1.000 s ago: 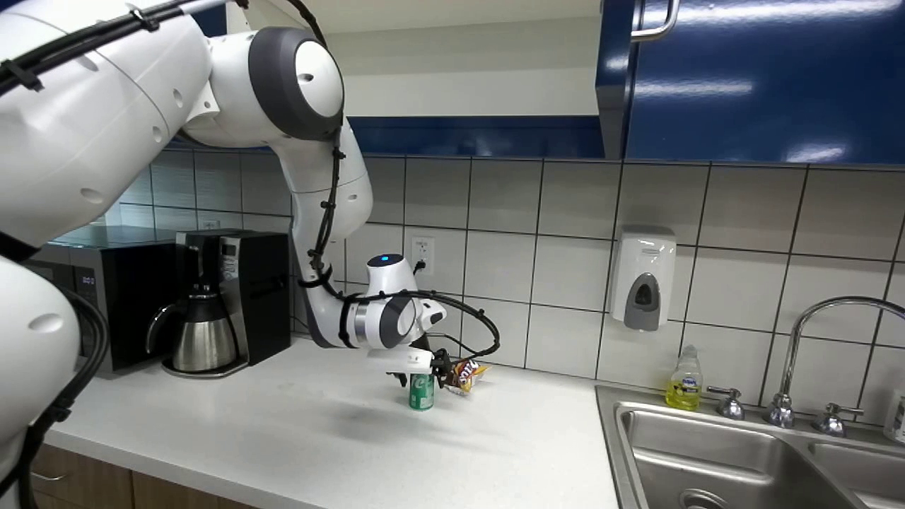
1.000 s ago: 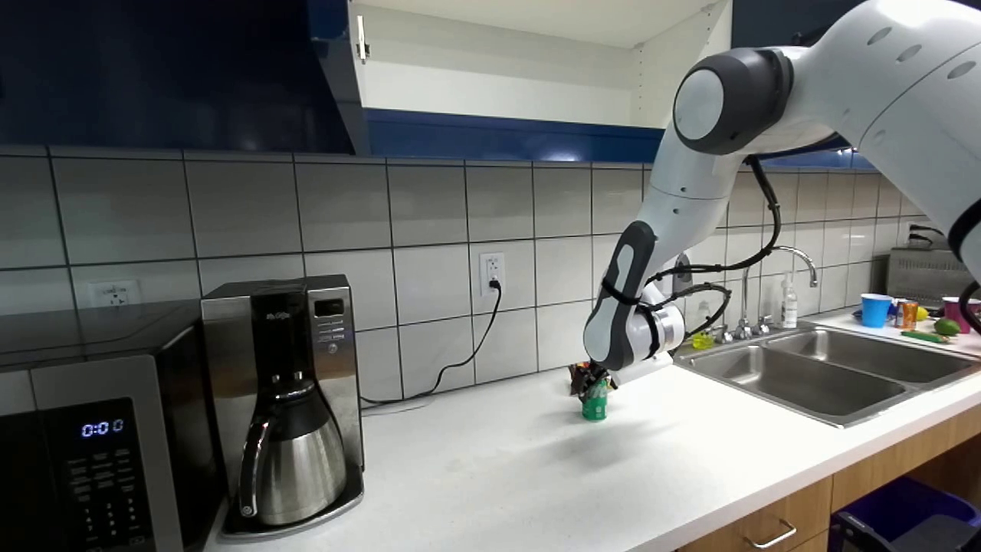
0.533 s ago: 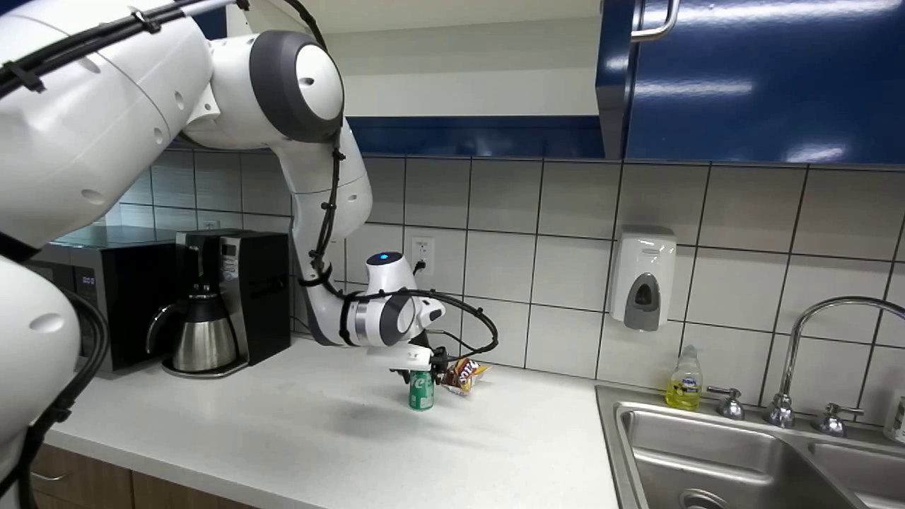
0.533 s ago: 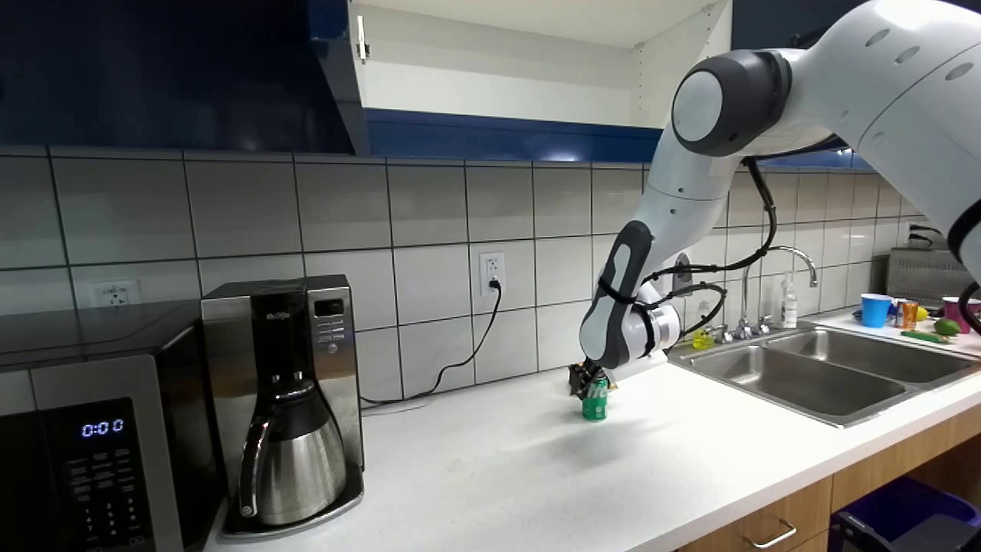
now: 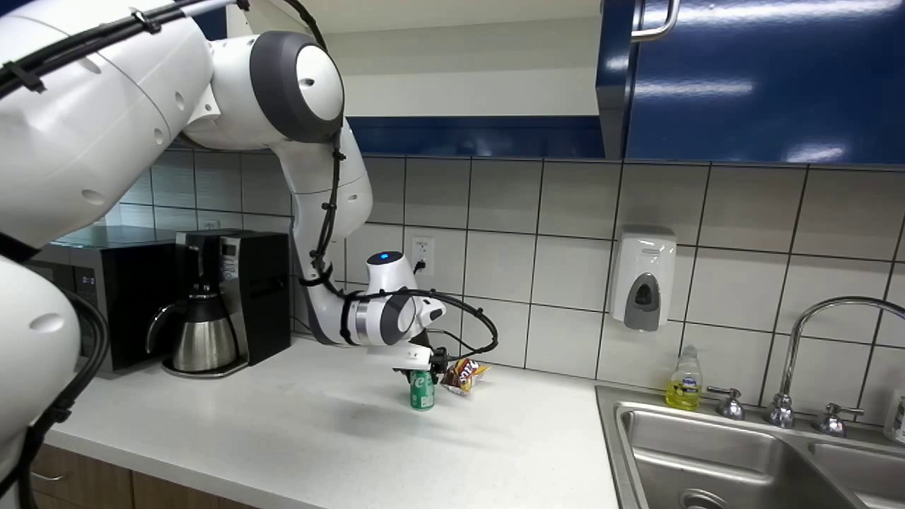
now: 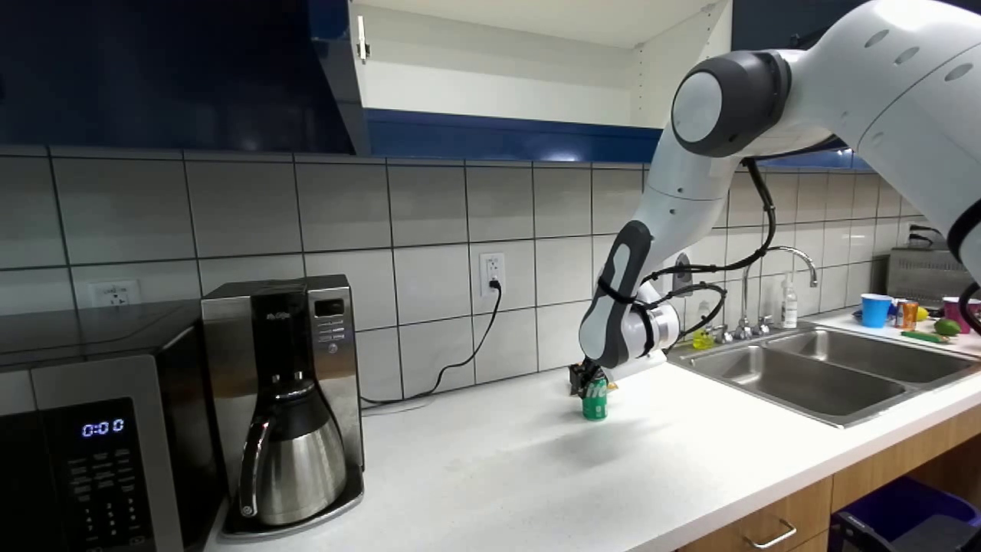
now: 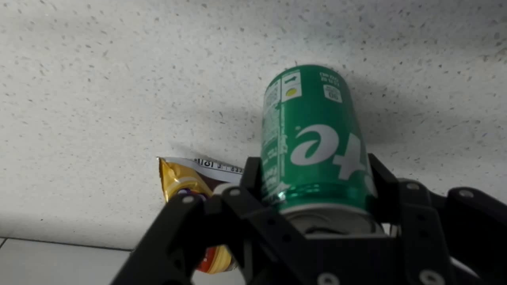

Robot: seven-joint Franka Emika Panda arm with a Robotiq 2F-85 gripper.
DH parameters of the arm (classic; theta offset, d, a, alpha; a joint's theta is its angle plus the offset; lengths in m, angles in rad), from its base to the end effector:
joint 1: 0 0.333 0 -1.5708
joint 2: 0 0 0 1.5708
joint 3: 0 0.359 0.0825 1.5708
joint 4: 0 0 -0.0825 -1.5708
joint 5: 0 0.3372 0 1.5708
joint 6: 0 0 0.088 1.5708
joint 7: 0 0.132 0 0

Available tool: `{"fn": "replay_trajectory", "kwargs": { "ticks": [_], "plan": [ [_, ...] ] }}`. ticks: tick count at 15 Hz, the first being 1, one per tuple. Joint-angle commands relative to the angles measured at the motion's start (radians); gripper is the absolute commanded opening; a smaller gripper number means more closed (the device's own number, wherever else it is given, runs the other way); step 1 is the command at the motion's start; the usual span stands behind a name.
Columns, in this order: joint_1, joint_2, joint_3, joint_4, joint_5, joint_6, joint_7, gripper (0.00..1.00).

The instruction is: Put the green can inside the open upper cabinet.

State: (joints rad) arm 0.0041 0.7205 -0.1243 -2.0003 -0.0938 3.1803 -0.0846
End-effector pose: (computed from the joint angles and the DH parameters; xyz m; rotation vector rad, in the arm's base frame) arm 0.6466 -0.0605 0.1971 2.9250 0.1595 0.6691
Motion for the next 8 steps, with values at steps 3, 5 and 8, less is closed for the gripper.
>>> {"fn": "replay_trajectory", "kwargs": {
  "ticks": [3,5,8],
  "plan": [
    [0.021,-0.046,-0.035,-0.035,0.025,-0.056,0.041,0.39],
    [0.034,-0.069,-0.055,-0.053,0.023,-0.071,0.047,0.39],
    [0.048,-0.107,-0.077,-0.078,0.012,-0.104,0.047,0.39]
  ]
}}
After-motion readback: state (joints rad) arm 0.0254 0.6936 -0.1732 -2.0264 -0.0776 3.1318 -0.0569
